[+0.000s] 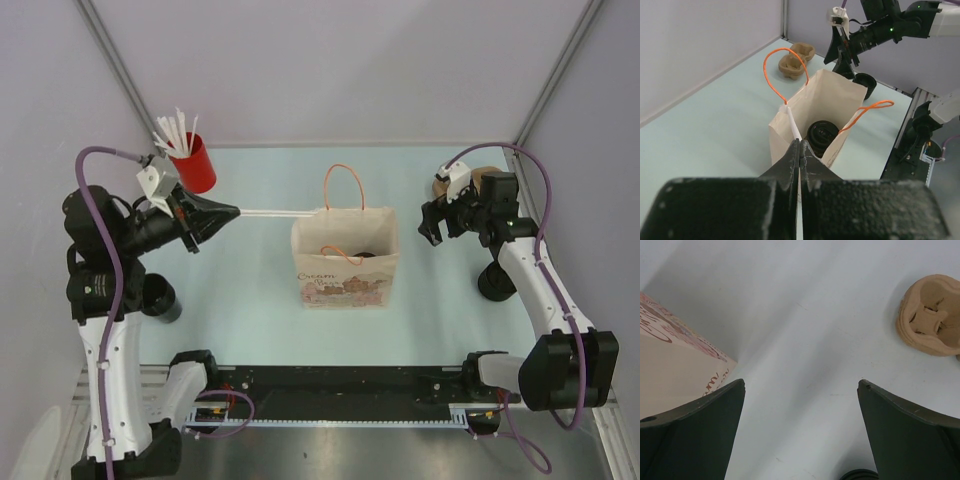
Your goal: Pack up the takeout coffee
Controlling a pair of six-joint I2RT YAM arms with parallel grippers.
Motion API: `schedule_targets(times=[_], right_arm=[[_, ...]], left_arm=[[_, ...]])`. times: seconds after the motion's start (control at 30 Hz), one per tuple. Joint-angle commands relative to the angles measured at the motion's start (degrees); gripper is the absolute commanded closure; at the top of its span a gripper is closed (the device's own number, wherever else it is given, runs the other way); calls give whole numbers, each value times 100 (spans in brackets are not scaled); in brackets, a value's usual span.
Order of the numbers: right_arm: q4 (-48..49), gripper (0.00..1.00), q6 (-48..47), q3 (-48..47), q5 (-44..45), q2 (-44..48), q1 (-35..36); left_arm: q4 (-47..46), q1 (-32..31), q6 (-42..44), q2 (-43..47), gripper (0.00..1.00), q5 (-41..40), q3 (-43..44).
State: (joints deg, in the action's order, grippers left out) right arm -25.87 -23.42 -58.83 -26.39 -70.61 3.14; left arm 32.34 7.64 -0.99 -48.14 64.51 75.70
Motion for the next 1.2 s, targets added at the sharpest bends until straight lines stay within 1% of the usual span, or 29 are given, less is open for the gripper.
schedule_targets(times=[0.0,0.13,0.17,0.23,0.33,0.5,0.63,0.73,0.97,1.17], right_arm=[[47,0,-93,3,-33,-6,-32],[55,0,-101,3,-6,-32,-32],[47,0,-110,3,2,-41,-32],[47,0,-110,3,3,-32,-32],[47,0,-119,3,11,-49,-41],[29,0,-136,3,11,-58,-41],[20,0,-145,3,11,-67,-41],[3,0,-163,3,3,-67,-41],[-15,0,-198,3,2,-102,-32],[-24,0,-207,3,3,-120,-32]], left_arm=[[194,-315,424,-151,100,-289,-29],[194,-711,495,-275,100,-755,-82],[220,-1077,521,-310,100,-851,-82],[185,-1299,574,-406,100,-1185,-152],[124,-1799,644,-590,100,-1677,-222],[10,-2319,820,-828,100,-2363,-249],[-192,-2872,899,-908,100,-3083,-380],[-280,-3206,969,-1013,100,-3365,-451],[-333,-3725,1268,-1224,100,-4033,-521],[-403,-4042,1461,-1207,100,-4245,-679]])
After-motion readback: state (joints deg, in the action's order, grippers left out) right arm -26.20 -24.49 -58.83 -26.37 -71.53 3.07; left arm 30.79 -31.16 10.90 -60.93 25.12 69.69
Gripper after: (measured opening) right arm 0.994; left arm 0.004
